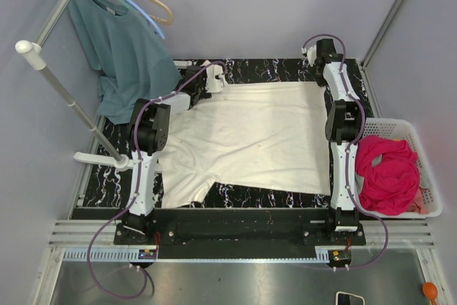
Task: Fold and stack the t-shirts
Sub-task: Flatten the tshirt out
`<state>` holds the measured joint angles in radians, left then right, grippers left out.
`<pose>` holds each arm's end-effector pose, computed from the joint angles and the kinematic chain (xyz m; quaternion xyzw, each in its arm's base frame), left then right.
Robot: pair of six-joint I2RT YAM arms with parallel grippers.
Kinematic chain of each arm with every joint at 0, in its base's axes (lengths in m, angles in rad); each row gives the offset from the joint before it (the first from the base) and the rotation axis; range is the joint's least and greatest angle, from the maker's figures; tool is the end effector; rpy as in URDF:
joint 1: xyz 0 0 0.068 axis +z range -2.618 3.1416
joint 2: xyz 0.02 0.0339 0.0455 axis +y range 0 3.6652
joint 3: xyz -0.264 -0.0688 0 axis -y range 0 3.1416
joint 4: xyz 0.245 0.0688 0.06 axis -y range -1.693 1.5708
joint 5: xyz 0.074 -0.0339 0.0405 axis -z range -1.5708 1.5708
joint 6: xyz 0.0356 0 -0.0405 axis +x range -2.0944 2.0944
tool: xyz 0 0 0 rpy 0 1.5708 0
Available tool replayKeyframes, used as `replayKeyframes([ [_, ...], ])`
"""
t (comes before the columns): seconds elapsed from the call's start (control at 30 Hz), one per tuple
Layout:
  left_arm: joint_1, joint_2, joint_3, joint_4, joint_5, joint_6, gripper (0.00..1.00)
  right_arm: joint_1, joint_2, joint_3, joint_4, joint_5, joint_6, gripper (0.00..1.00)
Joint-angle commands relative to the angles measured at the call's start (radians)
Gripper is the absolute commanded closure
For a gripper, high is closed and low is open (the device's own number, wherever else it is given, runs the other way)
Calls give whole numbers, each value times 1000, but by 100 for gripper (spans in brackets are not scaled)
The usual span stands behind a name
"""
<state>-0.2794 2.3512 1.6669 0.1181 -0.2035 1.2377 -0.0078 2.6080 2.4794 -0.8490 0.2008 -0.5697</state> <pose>0.5070 -0.1380 0.1343 0.5643 0.6665 0.2998 0.3840 0.5588 -0.0115 0.1856 -0.2357 0.9223 -0.1747 0.2515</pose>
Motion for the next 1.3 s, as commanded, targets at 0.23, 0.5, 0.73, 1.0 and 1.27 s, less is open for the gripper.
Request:
replayKeyframes([
  [0.23, 16, 8, 16, -51, -5, -49, 9, -17, 18, 79, 97, 118, -42, 56],
  [0.5, 11, -15, 54, -51, -2, -136, 1, -14, -100, -16, 96, 52, 24, 48],
  [0.73, 13, -67, 74, -61, 7, -231, 1, 2, -244, -181, 96, -67, 120, 30],
  [1.0, 17, -105, 68, -31, 6, -287, 1, 32, -282, -263, 97, -190, 179, 10],
  [1.27, 32, -30, 247, -21, -2, -357, 1, 49, -215, -301, 126, -173, 152, 9],
])
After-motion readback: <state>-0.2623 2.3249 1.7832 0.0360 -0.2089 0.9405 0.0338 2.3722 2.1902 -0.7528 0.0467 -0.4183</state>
